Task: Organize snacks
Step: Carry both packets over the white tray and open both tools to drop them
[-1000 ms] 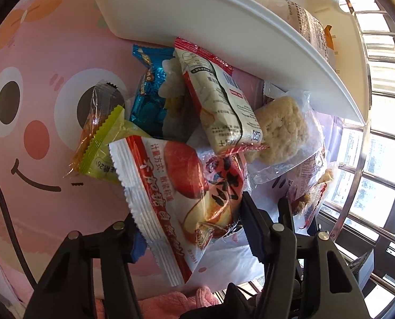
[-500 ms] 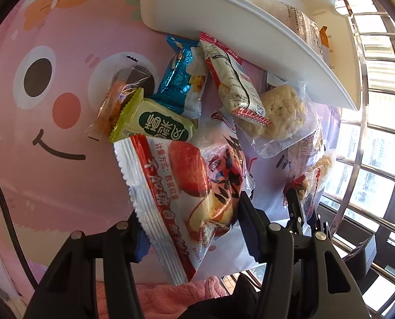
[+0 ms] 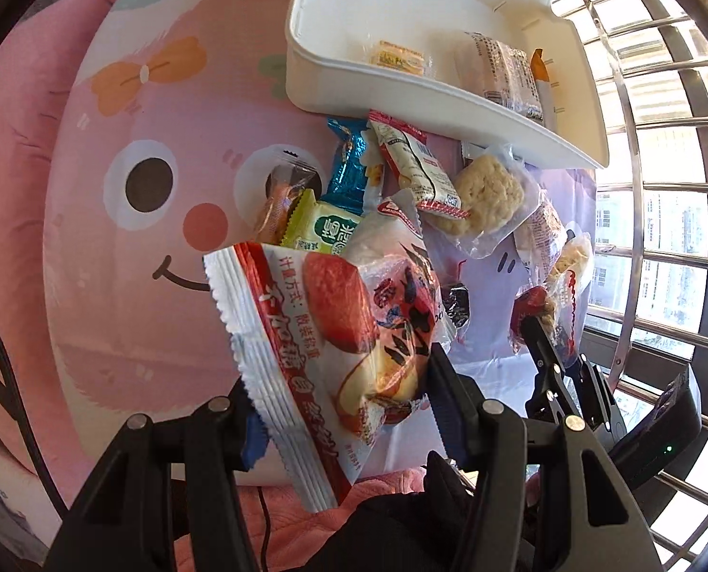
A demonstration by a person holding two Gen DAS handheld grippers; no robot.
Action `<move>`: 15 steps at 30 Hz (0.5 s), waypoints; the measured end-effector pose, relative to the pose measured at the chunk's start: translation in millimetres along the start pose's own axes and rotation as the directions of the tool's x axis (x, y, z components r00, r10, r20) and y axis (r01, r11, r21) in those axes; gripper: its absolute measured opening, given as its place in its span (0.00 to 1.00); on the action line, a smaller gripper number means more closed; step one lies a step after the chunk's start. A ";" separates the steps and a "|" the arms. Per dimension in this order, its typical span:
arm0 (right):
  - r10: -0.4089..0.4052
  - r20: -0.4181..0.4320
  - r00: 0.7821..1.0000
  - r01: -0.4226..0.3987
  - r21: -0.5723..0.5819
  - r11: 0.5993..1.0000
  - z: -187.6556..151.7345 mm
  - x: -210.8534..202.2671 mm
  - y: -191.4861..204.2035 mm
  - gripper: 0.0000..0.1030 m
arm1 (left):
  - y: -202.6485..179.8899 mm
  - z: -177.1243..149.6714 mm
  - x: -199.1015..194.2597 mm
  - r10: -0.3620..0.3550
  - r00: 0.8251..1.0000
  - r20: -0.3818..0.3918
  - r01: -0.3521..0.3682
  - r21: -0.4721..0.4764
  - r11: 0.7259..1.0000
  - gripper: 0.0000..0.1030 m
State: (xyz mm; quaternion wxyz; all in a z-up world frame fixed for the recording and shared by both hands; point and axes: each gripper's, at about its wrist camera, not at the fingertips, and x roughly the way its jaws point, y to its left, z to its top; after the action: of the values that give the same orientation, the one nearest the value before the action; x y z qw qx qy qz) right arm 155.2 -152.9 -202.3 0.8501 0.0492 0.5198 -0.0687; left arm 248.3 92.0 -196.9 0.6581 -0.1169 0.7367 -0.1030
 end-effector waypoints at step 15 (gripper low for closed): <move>0.107 0.105 0.989 -0.091 -0.145 0.985 65.0 -39.3 47.0 0.29 | 3.6 36.7 -93.9 0.063 0.986 0.153 -0.080 0.104 0.991 0.54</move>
State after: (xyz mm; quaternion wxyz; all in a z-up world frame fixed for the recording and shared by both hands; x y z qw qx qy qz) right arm 202.4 -114.1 -137.2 0.8817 0.0114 0.4716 0.0078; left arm 294.6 124.5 -113.4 0.7201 -0.0615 0.6823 -0.1104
